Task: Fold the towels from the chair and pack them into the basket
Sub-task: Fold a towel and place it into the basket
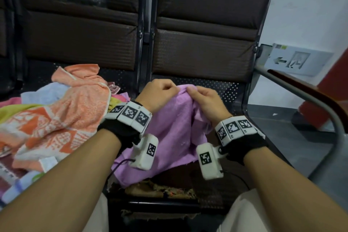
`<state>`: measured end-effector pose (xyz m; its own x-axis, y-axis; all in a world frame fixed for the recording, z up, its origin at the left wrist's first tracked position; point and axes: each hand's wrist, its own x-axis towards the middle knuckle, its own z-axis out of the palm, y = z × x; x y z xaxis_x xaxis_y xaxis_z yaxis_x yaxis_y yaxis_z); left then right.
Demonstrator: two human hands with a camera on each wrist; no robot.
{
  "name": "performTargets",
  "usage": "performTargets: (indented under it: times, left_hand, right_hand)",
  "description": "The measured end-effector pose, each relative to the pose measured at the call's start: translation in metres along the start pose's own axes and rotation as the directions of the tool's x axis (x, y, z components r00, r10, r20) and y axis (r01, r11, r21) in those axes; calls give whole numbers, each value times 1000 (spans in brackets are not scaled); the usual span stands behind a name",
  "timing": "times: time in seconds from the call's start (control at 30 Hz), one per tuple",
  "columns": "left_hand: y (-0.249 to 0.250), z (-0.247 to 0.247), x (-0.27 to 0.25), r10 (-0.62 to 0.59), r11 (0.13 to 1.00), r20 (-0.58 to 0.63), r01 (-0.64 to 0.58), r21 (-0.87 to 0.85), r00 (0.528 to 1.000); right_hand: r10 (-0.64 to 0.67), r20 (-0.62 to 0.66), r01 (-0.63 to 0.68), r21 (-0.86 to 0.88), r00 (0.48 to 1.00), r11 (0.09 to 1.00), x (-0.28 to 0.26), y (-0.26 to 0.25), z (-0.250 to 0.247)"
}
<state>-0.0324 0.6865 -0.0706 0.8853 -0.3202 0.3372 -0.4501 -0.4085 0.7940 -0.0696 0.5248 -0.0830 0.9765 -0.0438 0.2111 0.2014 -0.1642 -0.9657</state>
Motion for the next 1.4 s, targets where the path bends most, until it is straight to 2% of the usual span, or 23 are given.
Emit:
performTargets:
  times: [0.17,0.3,0.37,0.4,0.5,0.6,0.7,0.83,0.87,0.9,0.93,0.97,1.0,1.03,1.07,1.13,1.2,1.23,1.33,1.4]
  left_hand:
    - [-11,-5,-8,37,975,74,-52,214,997]
    - [-19,-9,-16,-23,948,240,-56,315,971]
    - [-24,-7,-19,-85,924,298,-36,380,951]
    - [-26,-6,-19,-112,924,285,-6,383,952]
    - [-22,-7,-17,-145,962,170,98,255,975]
    - [-14,-13,-12,-106,981,-11,107,164,994]
    - [-10,-18,-10,-177,984,-132,178,-7,975]
    - [-9,-16,-12,-330,928,-128,297,-225,935]
    - [-8,-15,-12,-362,902,-112,318,-291,925]
    - [-8,-16,-11,-391,874,-99,335,-352,915]
    - [-7,-16,-10,-413,847,-93,345,-403,906]
    - [-7,-16,-9,-430,823,-95,347,-449,898]
    - [-7,-16,-9,-441,801,-101,341,-492,892]
    - [-6,-16,-10,-449,780,-101,334,-529,888]
    - [-6,-16,-10,-450,765,-94,329,-555,888]
    - [-4,-16,-10,-430,759,-71,318,-568,900]
    - [0,-17,-10,-414,779,-103,294,-553,904]
    - [3,-17,-9,-413,799,-142,283,-531,900]
    - [9,-13,-10,-396,837,-193,266,-478,898]
    - [11,-8,-11,-378,820,-156,252,-514,912]
  right_hand:
    - [-98,-235,107,27,967,994,0,-9,-14]
    - [-59,-455,143,152,888,978,3,-12,-31]
    - [-17,-503,120,172,864,978,6,-8,-37]
    - [7,-500,80,152,866,985,7,-5,-38]
    - [97,-432,-83,52,897,995,7,8,-33]
    - [218,-342,-213,53,914,976,5,14,-26]
    - [221,-242,-205,92,945,974,3,6,-17]
    - [216,-80,-193,230,973,954,2,-4,-11]
    - [200,-54,-186,198,978,962,0,-4,-11]
    - [166,-36,-163,85,985,983,-2,-2,-11]
    - [125,-23,-127,-108,992,986,-4,1,-13]
    - [91,-6,-87,-350,996,933,-6,5,-15]
    - [78,27,-49,-569,997,821,-8,8,-18]
    - [86,68,-11,-718,994,696,-10,10,-21]
    - [96,103,24,-795,990,606,-13,10,-22]
    - [53,142,92,-835,988,542,-14,10,-22]
    - [-58,144,152,-813,988,563,-14,7,-20]
    - [-91,136,164,-781,986,602,-15,5,-18]
    - [-74,127,132,-542,989,830,-21,-3,-8]
    - [-80,165,146,-439,983,887,-23,-5,-4]
